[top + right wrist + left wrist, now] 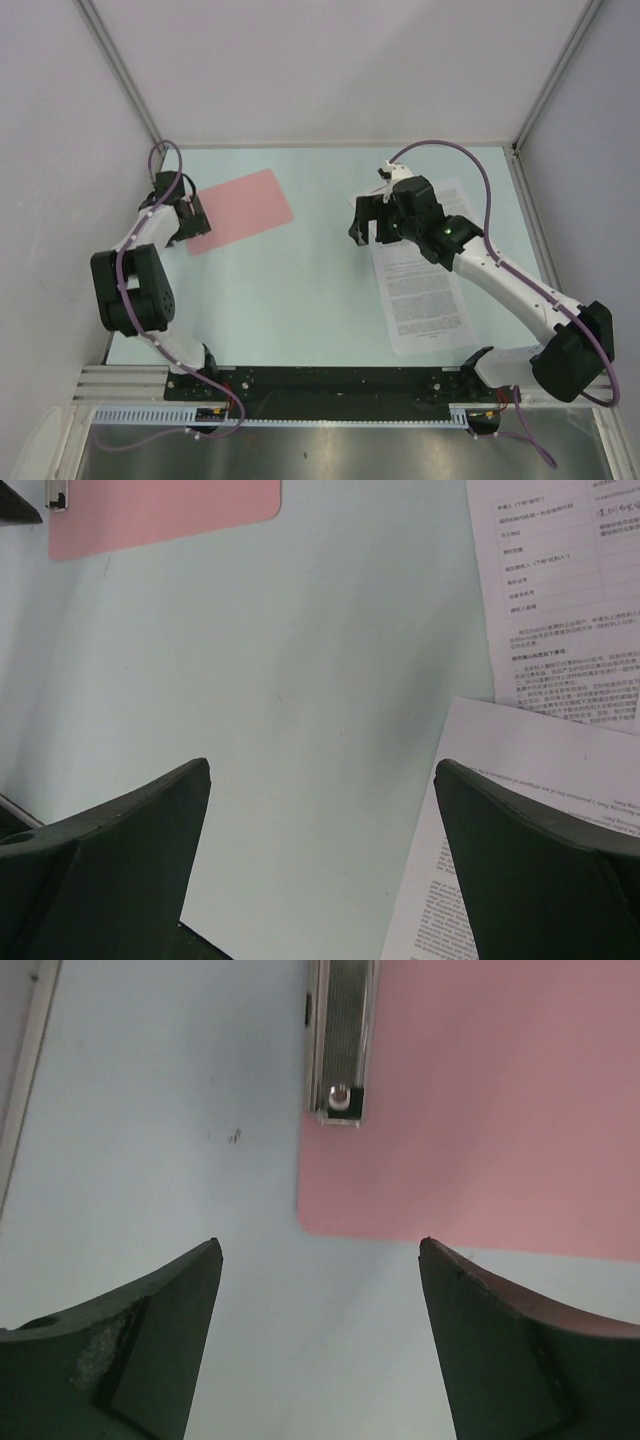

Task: Put the files into the folder

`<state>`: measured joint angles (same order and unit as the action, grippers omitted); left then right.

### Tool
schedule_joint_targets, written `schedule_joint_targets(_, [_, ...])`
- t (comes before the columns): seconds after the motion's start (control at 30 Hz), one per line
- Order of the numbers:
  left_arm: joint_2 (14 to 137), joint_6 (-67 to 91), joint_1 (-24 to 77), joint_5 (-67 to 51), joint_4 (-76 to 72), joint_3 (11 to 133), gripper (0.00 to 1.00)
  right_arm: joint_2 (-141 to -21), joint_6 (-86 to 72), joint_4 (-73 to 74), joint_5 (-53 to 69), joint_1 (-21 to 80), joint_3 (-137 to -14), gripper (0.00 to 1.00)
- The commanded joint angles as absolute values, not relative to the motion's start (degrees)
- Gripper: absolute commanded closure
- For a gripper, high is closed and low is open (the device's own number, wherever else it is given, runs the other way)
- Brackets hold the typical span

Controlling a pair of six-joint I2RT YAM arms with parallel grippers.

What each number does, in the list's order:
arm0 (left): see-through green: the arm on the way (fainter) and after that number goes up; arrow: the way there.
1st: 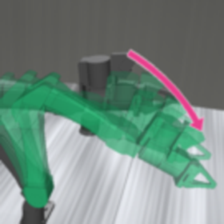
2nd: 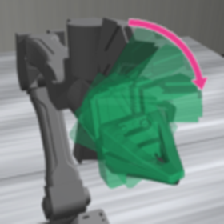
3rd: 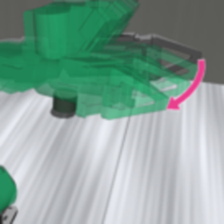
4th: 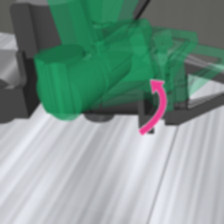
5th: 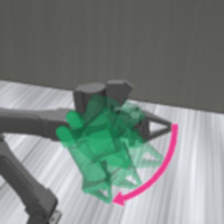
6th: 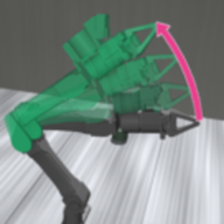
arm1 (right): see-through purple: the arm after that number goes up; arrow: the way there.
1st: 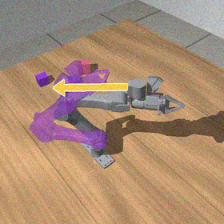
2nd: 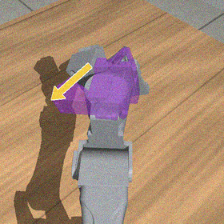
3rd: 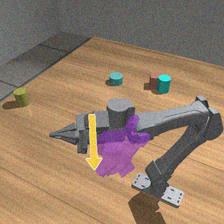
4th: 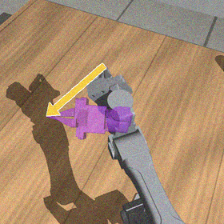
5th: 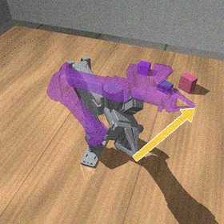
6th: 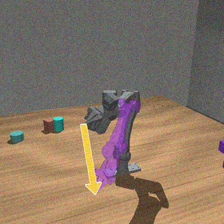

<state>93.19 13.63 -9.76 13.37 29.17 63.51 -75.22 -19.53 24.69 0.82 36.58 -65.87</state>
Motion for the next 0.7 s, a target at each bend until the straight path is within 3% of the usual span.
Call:
schedule_joint_targets(0.0, [100.87, 8.44, -11.77, 13.01, 28.04, 72.23, 0.17, -75.67, -15.39, 22.32, 1.23, 34.98, -66.18, 0.00])
schedule_joint_targets(0.23, [110.29, 7.29, -13.89, 8.79, 29.97, 81.03, 0.34, -74.45, -14.33, 22.15, 2.11, 32.78, -65.22, 0.00])
schedule_joint_targets(0.67, [121.28, 7.29, -14.06, 9.58, 31.11, 91.58, 0.39, -76.81, -14.59, 19.86, 4.22, 32.34, -64.25, 0.01])
